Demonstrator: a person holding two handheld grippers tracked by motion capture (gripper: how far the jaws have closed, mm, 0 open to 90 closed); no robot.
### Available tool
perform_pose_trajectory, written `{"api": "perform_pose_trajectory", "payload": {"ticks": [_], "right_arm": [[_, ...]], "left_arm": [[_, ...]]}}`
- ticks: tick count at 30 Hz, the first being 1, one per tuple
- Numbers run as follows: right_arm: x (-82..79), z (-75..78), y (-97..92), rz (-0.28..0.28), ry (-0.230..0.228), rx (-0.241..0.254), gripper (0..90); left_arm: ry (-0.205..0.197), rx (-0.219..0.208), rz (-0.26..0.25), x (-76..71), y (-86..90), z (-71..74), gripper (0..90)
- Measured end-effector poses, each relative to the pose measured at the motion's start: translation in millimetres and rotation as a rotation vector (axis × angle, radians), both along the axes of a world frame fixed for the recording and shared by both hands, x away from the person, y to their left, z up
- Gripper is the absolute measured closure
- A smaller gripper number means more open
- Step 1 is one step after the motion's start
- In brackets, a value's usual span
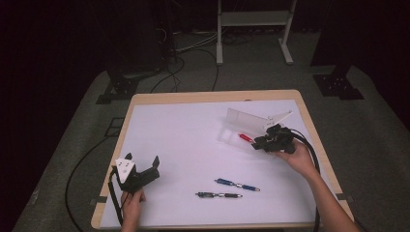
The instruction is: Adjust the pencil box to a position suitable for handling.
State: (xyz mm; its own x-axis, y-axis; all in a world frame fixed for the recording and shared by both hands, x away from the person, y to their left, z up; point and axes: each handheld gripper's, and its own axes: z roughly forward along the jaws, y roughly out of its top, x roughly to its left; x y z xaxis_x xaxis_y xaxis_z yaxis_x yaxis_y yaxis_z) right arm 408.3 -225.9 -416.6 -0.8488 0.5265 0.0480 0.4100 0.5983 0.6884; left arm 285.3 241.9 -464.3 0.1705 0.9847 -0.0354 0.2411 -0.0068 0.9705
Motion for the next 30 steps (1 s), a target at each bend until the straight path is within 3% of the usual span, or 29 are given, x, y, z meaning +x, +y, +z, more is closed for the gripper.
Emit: {"api": "perform_pose_trajectory", "payload": {"ticks": [9,17,30], "right_arm": [[-28.3,3.6,9.3,0.053,-0.008,0.043,60.3],[-52.9,1.7,22.5,0.108,-0.018,0.042,58.5],[-72.5,-7.2,33.9,0.161,0.013,0.05,56.0]], "left_arm": [[-0.002,0.0,-0.001,-0.1,0.2,0.0,0.4],[-0.002,0.004,-0.001,0.1,-0.1,0.0,0.3],[-0.007,-0.008,-0.003,-0.2,0.8,-0.2,0.4]]}}
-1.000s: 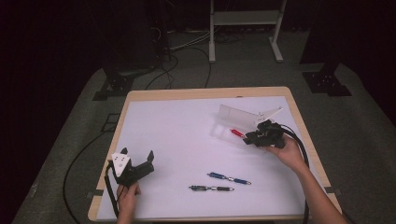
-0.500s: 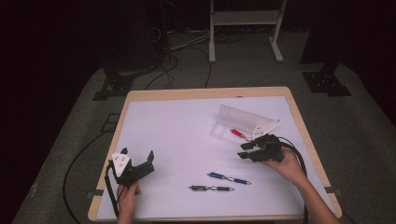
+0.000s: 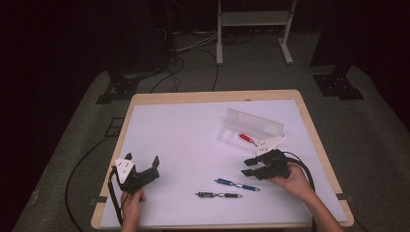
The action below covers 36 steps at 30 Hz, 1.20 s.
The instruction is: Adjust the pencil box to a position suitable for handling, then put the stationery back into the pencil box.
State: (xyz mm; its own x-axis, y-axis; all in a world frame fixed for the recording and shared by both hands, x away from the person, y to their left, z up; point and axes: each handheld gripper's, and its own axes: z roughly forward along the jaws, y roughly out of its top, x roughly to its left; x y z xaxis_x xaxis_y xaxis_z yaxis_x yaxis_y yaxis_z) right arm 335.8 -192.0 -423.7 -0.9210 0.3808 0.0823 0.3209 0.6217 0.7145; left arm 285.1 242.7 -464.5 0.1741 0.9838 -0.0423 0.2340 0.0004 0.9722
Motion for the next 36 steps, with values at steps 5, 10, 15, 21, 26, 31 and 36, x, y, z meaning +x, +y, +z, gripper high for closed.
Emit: {"api": "perform_pose_trajectory", "payload": {"ticks": [5,10,15,21,26,31,36], "right_arm": [[-8.5,-3.7,5.5,0.018,0.002,0.014,55.9],[-15.3,-10.4,14.9,0.043,0.024,-0.003,55.9],[-21.2,-19.0,20.9,0.058,0.026,-0.014,56.8],[-23.0,-29.2,30.6,0.081,0.027,-0.06,58.0],[-23.4,-32.5,34.2,0.067,0.013,-0.1,62.8],[-22.0,-36.8,33.2,0.067,0.011,-0.125,70.2],[-23.2,-38.6,33.6,0.064,0.0,-0.133,75.8]], "left_arm": [[0.0,0.0,0.001,-0.2,-0.2,0.0,0.4],[-0.001,0.002,0.002,-0.1,-0.3,0.0,0.4],[0.001,-0.002,-0.004,0.2,0.6,0.1,0.4],[0.002,0.011,-0.009,0.3,-0.6,0.1,0.4],[0.0,0.001,-0.008,0.5,-0.1,0.1,0.3],[-0.001,0.001,-0.008,0.5,0.0,0.1,0.4],[-0.001,0.006,-0.007,0.0,-0.3,0.0,0.4]]}}
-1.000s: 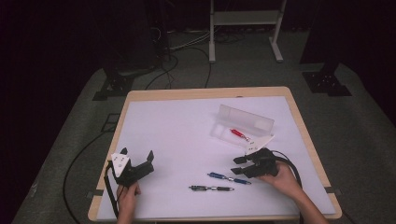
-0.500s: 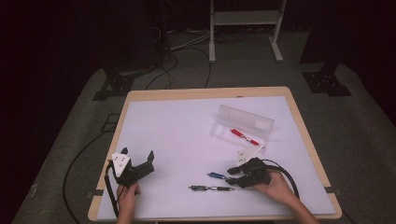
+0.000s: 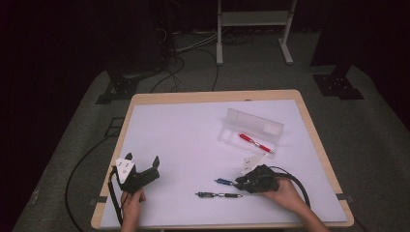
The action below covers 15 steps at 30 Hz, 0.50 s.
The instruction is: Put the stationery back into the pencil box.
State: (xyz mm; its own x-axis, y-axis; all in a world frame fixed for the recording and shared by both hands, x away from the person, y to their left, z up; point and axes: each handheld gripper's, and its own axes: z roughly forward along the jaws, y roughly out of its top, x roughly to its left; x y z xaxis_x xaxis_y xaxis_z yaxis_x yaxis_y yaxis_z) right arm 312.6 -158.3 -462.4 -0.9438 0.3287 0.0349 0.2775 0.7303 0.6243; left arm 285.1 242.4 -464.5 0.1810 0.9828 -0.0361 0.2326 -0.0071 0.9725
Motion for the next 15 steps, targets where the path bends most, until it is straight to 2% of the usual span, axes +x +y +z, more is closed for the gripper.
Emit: {"api": "perform_pose_trajectory", "payload": {"ticks": [6,9,15], "right_arm": [[-1.9,0.2,0.9,0.003,-0.007,-0.003,78.7],[-2.2,1.1,-0.1,0.004,0.009,0.015,78.7],[-1.0,14.1,-5.6,-0.003,-0.017,0.035,78.7]], "left_arm": [[0.002,0.008,0.0,0.0,-0.5,0.1,0.4],[-0.001,0.01,0.003,-0.1,-1.1,-0.1,0.4],[0.0,0.01,0.002,0.0,-0.8,0.0,0.4]]}}
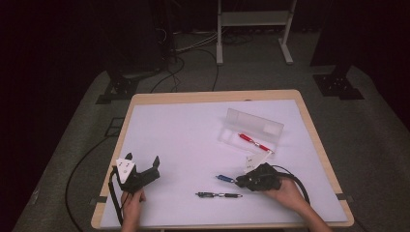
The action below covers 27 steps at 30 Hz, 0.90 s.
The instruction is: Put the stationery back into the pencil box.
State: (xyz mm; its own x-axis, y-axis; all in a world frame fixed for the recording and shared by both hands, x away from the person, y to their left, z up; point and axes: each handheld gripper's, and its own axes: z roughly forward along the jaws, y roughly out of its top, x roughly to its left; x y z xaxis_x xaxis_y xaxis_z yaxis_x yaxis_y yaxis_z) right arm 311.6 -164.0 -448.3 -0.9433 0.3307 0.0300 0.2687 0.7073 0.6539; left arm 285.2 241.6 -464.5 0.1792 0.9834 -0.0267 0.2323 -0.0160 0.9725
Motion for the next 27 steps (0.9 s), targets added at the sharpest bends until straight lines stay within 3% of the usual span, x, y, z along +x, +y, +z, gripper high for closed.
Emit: {"api": "perform_pose_trajectory", "payload": {"ticks": [5,25,27], "right_arm": [[8.0,13.8,-13.2,-0.045,-0.002,0.046,78.7],[45.2,48.7,-33.2,-0.12,-0.031,0.076,78.7],[52.3,49.6,-36.5,-0.121,-0.018,0.098,78.7]], "left_arm": [[0.0,0.0,0.001,-0.1,0.0,0.0,0.3],[0.0,0.002,0.002,-0.1,-0.4,0.0,0.4],[0.0,0.002,0.003,-0.1,-0.4,0.0,0.3]]}}
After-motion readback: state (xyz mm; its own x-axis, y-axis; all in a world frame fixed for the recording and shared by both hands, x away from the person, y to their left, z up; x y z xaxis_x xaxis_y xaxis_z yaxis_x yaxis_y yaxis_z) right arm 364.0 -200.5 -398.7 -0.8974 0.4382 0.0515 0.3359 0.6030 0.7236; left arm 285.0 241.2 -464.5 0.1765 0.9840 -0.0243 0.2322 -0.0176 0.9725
